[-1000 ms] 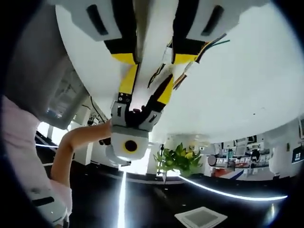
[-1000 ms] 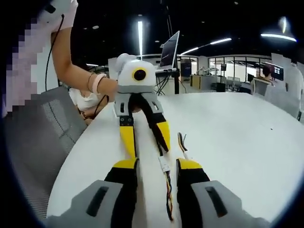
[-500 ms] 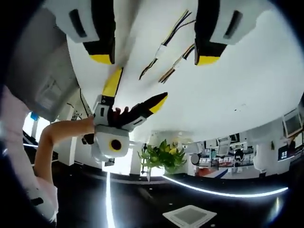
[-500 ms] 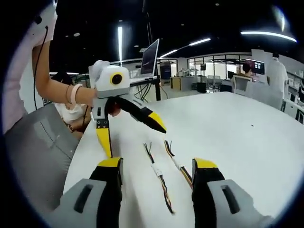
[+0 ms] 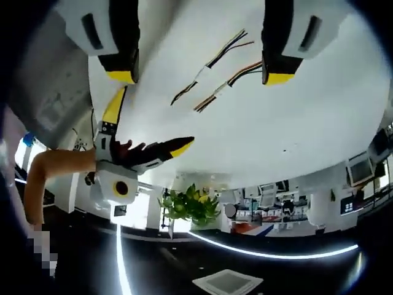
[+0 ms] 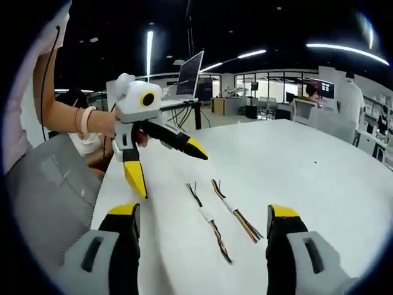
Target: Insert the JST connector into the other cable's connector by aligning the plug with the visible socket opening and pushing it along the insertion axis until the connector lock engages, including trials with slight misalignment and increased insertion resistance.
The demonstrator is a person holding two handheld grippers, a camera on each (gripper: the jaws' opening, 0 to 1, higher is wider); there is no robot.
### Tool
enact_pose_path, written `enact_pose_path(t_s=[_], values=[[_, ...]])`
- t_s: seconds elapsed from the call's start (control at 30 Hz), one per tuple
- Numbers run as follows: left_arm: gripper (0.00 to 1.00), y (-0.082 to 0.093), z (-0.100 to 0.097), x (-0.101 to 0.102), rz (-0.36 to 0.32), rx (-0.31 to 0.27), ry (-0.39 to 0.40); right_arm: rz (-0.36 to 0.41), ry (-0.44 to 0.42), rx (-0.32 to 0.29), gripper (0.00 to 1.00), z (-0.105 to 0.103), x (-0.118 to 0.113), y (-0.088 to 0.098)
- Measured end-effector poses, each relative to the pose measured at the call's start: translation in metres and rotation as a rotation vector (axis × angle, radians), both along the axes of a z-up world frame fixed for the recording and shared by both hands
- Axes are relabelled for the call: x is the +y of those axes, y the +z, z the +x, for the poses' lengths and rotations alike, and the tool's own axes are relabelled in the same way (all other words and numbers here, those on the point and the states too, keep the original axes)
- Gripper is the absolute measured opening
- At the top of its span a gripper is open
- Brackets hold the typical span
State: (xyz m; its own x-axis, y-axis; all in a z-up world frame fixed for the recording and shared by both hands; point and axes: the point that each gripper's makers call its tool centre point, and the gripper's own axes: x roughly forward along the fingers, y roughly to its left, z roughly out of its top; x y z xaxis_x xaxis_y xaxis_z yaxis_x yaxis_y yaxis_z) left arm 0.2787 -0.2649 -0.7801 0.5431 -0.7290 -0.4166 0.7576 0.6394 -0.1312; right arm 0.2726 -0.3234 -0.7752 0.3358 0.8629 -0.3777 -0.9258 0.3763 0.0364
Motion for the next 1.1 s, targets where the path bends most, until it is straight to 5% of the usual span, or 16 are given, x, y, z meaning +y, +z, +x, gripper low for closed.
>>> enact_pose_path(t_s=[0.47,0.53,0.6,0.9,1.1], values=[[0.88,0.022,-0.017,0.02,0.077,-0.055,0.119,-0.011,-0.178,-0.031,0.85,-0.012,-0.041,0.029],[0.87,0.022,-0.022,0.024,0.09,-0.052,0.14,-0.014,-0.192,-0.016,0.84,-0.015,-0.044,0.028],[0.83,0.022,-0.024,0.029,0.116,-0.063,0.167,0.035,-0.251,0.069,0.82,-0.019,-0.048,0.028],[0.8,0.034,-0.037,0.026,0.101,-0.079,0.198,0.06,-0.308,0.056,0.77,-0.027,-0.056,0.036],[0.78,0.03,-0.044,0.027,0.109,-0.055,0.208,0.05,-0.339,0.106,0.72,-0.032,-0.066,0.03]])
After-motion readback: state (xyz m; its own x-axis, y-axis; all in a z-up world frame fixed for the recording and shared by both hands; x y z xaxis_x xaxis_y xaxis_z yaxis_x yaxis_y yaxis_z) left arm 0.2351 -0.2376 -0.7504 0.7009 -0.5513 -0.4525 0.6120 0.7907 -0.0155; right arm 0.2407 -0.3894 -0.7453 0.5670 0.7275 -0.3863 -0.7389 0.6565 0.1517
